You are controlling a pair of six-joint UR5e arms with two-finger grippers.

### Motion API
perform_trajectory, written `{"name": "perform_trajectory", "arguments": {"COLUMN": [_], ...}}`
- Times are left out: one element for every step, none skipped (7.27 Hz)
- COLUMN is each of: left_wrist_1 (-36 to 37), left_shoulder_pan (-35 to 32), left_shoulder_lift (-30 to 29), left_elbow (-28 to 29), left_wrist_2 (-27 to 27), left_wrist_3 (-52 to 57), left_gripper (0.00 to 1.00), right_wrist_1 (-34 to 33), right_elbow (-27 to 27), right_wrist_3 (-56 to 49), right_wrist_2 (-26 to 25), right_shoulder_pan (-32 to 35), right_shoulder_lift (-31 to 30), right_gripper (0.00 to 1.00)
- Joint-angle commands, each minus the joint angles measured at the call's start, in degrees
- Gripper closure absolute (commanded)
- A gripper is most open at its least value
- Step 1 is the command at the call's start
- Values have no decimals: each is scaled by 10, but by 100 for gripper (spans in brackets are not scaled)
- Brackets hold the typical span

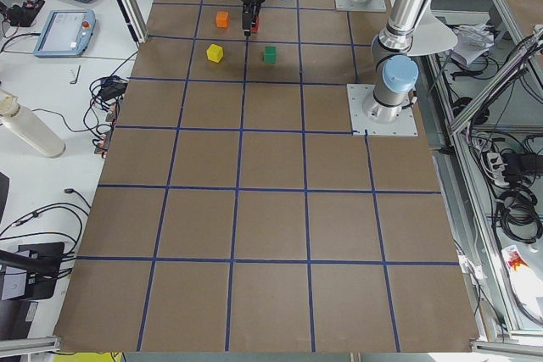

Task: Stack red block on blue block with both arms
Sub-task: 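Lower the right gripper and grasp the red cube, then carry the red cube with the right gripper over the blue cube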

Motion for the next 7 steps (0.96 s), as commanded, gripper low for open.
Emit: {"name": "perform_trajectory", "arguments": {"left_wrist_1": [0,0,0,-1,0,0,0], "left_shoulder_pan": [0,0,0,0,0,0,0], "left_shoulder_lift": [1,1,-3,2,-3,-3,-4], "left_elbow": [2,2,-2,-2,-2,-2,-1], "left_wrist_2": [1,1,0,1,1,1,1], "left_wrist_3": [0,0,0,0,0,0,0], "left_gripper": [0,0,0,0,0,0,0], "right_wrist_1": [64,94,97,98,97,99,94], "right_elbow": [5,15,31,39,45,47,60], "right_wrist_3": [-49,-96,-121,-156,-197,-235,-266], "right_wrist_2": [-9,-10,-8,-11,-13,-21,-23], "right_shoulder_pan": [-54,-86,-116,-143,-174,-209,-233], "right_shoulder_lift": [-44,-71,-89,-100,-101,-101,-101], "right_gripper": [89,89,89,89,89,89,89]}}
